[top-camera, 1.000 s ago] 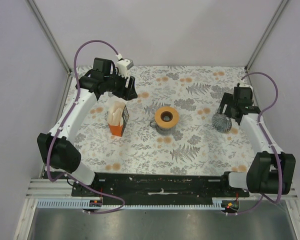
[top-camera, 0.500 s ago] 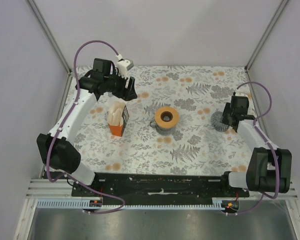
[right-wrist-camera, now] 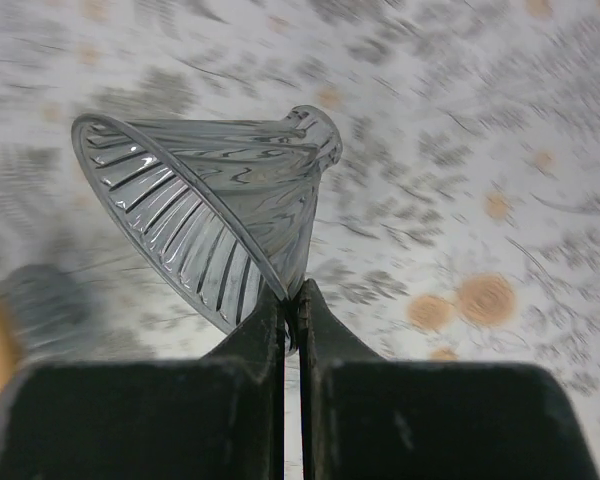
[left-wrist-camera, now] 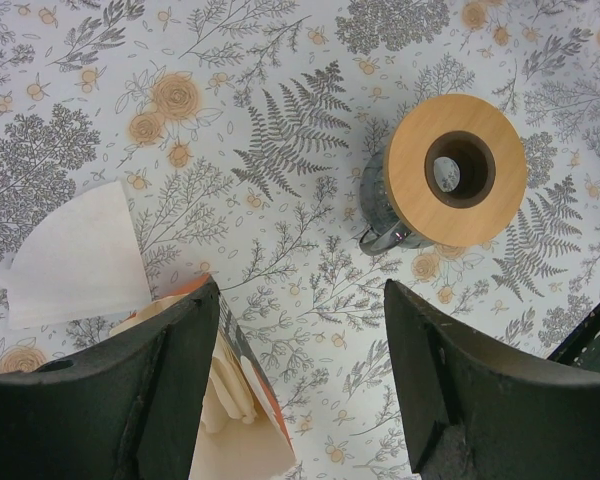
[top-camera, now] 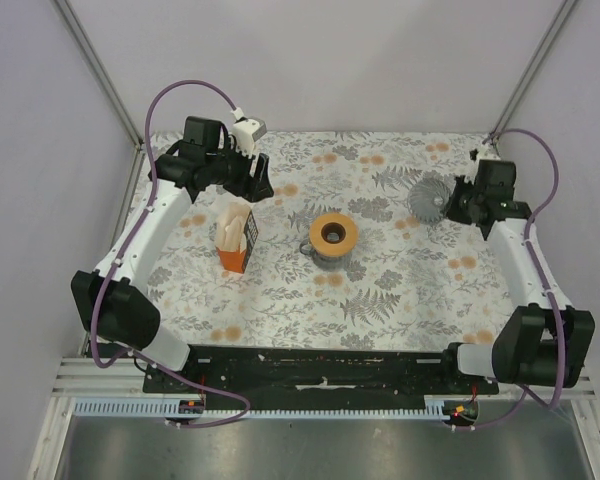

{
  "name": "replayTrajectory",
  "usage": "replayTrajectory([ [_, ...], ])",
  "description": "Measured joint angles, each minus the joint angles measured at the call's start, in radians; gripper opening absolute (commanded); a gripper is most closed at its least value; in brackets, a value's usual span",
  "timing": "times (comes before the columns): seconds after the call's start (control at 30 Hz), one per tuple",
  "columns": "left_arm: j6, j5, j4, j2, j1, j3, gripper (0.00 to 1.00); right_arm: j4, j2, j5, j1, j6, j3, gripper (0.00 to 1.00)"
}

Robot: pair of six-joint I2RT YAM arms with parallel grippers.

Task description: Place the coffee filter in the dripper

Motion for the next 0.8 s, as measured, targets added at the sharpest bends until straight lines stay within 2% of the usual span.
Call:
replayTrajectory([
  [0.13, 0.0, 0.006, 0.0, 0.0, 0.0, 0.0, 0.72, -0.112, -0.002, -0.262, 0.014, 0.026, 0.245, 0.0],
  [0.2, 0.0, 0.008, 0.0, 0.0, 0.0, 0.0, 0.72, -0.158, -0.002, -0.334, 0.048, 0.029, 0.328, 0.0],
  [0.33, -0.001, 0.024, -0.001, 0.0, 0.0, 0.0, 0.72, -0.285, 0.024, -0.474, 0.198, 0.024, 0.453, 0.0],
  [0.5, -0.042, 0.064, 0.003, 0.0, 0.0, 0.0, 0.73, -0.378, 0.135, -0.588, 0.335, 0.012, 0.495, 0.0],
  [0.8, -0.177, 0.134, 0.101, 0.005, -0.067, -0.111, 0.76, -0.437, 0.313, -0.641, 0.414, 0.011, 0.499, 0.0],
])
